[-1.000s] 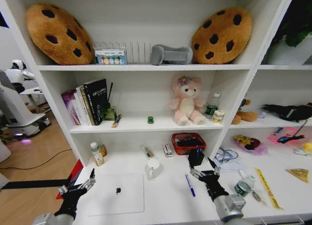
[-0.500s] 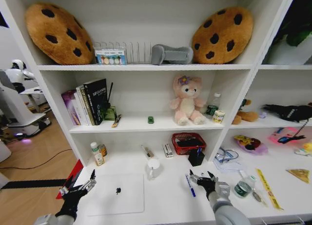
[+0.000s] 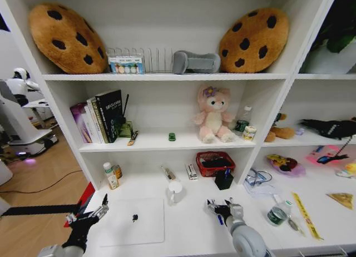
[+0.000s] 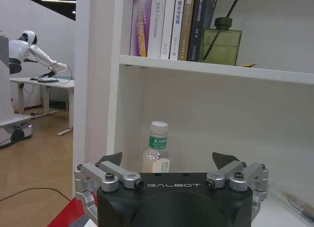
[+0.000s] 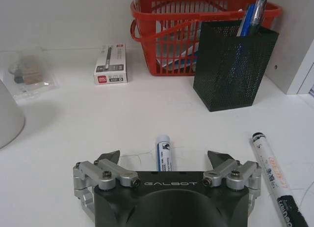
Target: Organize the objects on the table.
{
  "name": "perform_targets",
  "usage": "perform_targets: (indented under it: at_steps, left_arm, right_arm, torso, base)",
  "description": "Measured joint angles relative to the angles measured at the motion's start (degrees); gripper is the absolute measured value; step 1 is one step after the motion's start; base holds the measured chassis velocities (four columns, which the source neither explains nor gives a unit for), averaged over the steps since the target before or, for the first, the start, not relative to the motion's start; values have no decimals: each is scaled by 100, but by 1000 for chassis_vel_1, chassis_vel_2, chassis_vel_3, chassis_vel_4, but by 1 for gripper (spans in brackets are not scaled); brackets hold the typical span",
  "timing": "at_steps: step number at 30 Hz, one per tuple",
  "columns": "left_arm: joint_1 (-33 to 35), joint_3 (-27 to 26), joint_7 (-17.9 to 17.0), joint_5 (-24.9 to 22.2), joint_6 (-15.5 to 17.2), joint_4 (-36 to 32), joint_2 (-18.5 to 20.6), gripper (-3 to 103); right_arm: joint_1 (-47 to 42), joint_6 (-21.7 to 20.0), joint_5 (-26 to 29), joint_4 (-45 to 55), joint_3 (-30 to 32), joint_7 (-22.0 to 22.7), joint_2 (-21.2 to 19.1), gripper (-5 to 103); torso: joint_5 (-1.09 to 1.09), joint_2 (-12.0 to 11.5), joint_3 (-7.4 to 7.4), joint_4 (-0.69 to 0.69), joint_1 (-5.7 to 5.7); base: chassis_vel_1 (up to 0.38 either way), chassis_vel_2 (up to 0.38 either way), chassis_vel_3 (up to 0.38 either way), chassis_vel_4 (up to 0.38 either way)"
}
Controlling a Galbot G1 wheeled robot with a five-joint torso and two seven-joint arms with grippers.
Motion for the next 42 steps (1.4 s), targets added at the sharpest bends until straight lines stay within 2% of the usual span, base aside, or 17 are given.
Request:
perform_targets:
  at_steps: [5,10,11,13,16,18,20,25,29,32,34,35,36,37,38,39,42]
  left_arm:
    - [-2,-22,-4,-5,3,11,3,100]
    - [-17,-25,-5,-15,3,32,15,100]
    - [-17,-25,-5,-15,3,32,15,100]
    - [-32,-6,-11,-14,3,36,17,100]
    - [-39,7,-17,-11,3,44,16,100]
    - [-40,20,-22,-10,3,47,5,100]
    - [-40,21,-22,-10,4,47,3,100]
    - [-36,4,-31,-14,5,39,-1,100]
    - [-34,0,-37,-14,5,34,-4,100]
    - [-44,8,-44,-14,5,33,-19,100]
    - [-46,21,-47,-12,5,32,-41,100]
    - [-46,21,-47,-12,5,32,-41,100]
    - [-46,25,-47,-11,5,32,-45,100]
    - [-46,25,-47,-11,5,32,-45,100]
    - [-44,27,-48,-6,5,32,-45,100]
    - [-42,28,-50,-5,5,32,-45,100]
    - [-25,34,-56,11,5,24,-44,100]
  right_arm:
    - [38,173,-171,-251,-116,-98,120,91]
    - [-1,216,-206,-242,-75,-131,138,70]
    - [-1,216,-206,-242,-75,-131,138,70]
    - [-31,215,-203,-192,-64,-122,152,59]
    - [-44,212,-198,-172,-59,-119,161,54]
    - [-65,209,-198,-164,-41,-112,177,37]
    - [-72,209,-201,-167,-35,-111,178,37]
    - [-103,236,-218,-176,3,-120,158,16]
    - [-106,265,-225,-153,34,-124,133,12]
    - [-110,481,-403,-123,78,-156,121,12]
    - [-115,1173,-962,-129,166,-356,107,12]
    - [-115,1173,-962,-129,166,-356,107,12]
    - [-112,1472,-1229,-144,202,-435,99,12]
    - [-112,1472,-1229,-144,202,-435,99,12]
    - [-50,2116,-1812,-215,264,-530,102,12]
    - [0,2372,-1988,-235,285,-533,118,12]
    - [172,2653,-2222,-249,316,-535,154,12]
  torso:
    - [-3,0,-1,0,0]
    - [-1,1,-1,0,-1]
    - [-1,1,-1,0,-1]
    - [0,0,-1,0,-1]
    - [0,0,-1,0,-1]
    - [0,1,0,0,-1]
    - [0,1,-1,0,-1]
    - [0,1,-1,0,-1]
    - [2,0,0,0,-1]
    - [1,0,0,-1,-1]
    - [1,0,0,0,-1]
    - [1,0,0,0,-1]
    - [0,0,0,0,-1]
    - [0,0,0,0,-1]
    - [0,0,0,-1,-1]
    - [0,0,0,-1,-1]
    - [1,0,0,0,-1]
  base:
    - [0,0,0,0]
    - [0,0,0,0]
    - [0,0,0,0]
    - [0,0,0,0]
    - [0,0,0,0]
    - [0,0,0,0]
    - [0,0,0,0]
    - [0,0,0,0]
    - [0,0,0,0]
    - [0,0,0,0]
    - [0,0,0,0]
    - [0,0,0,0]
    - [0,0,0,0]
    - [0,0,0,0]
    - [0,0,0,0]
    - [0,0,0,0]
    - [0,0,0,0]
